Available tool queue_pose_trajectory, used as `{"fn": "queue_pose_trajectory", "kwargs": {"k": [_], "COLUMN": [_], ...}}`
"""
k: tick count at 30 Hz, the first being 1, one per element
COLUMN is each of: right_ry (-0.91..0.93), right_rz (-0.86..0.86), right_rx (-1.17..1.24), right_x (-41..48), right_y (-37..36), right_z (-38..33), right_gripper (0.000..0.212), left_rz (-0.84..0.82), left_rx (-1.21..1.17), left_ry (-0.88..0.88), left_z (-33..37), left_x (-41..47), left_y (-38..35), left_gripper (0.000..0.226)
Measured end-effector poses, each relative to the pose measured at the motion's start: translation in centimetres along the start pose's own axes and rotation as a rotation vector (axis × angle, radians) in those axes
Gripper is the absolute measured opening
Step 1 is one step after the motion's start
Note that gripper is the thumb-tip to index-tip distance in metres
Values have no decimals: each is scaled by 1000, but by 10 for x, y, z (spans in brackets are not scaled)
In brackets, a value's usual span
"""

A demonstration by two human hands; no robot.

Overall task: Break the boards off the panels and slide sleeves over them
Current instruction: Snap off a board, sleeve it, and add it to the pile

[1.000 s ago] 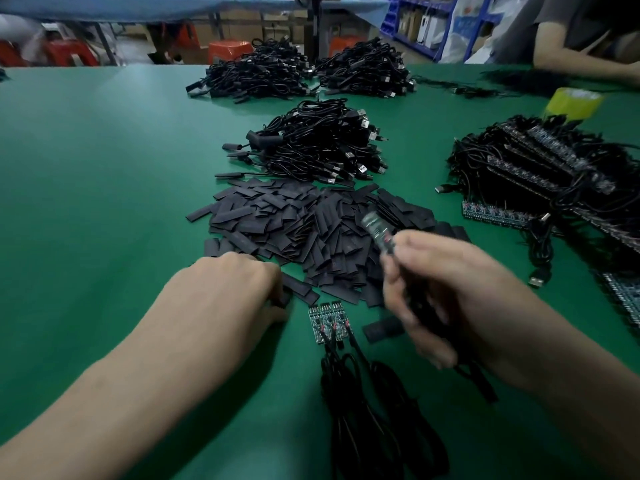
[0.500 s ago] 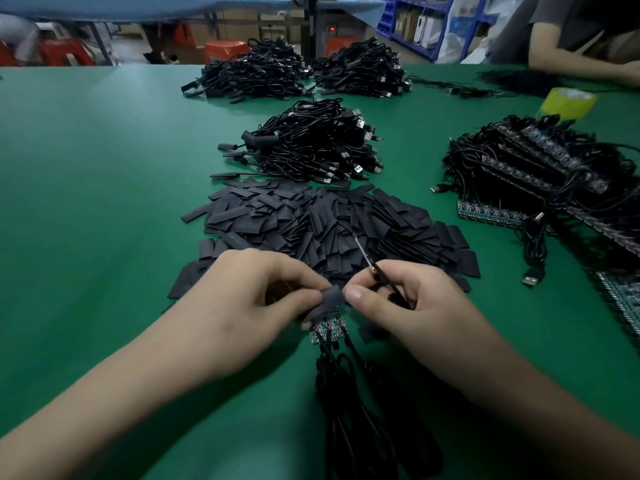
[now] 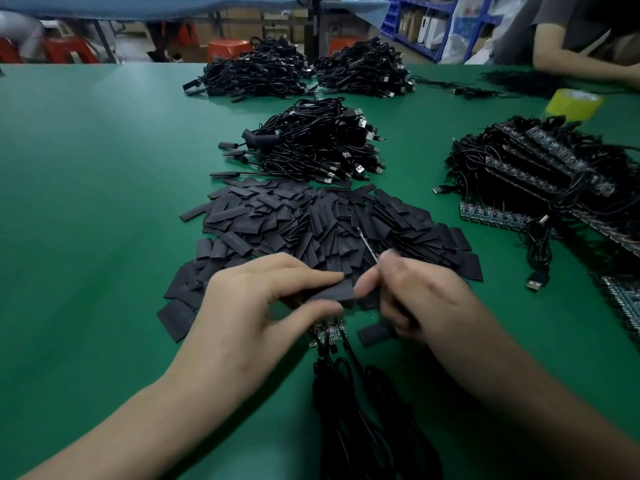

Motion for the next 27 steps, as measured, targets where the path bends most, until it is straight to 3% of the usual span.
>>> {"fn": "queue_pose_trajectory", "kwargs": {"k": [2,7,13,19,27], "right_ry": [-4,213,149,-23,-65], "right_rz": [6,-70,-158,-281,-377], "right_rx": [-10,-282,-186,66,106], "right_x": [3,-2,-3,-5,-10], "right_y": [7,8,0,-8,-14], "right_z": [-1,-13,-8,-3,-1], "right_gripper": [56,38,45,42,40], "left_rz": [41,73,75,82,33], "left_rx": [-40,-92,-92,-83,-94], "left_ry": [46,92,105,78,61], "left_z": [-7,-17,-22,-22,-20], "left_x": [0,-3,-4,-4,-5], "left_y": [3,4,5,6,3], "left_gripper": [26,24,21,19,22]}}
Point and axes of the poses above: each hand's wrist, its own x-axis towards the middle knuckle, its own y-axis out of the back of the hand, z = x × y, the point moved 10 cm from there along x, towards the middle knuckle, and after that the axes turned 15 degrees about z, right-handed, at the moved point
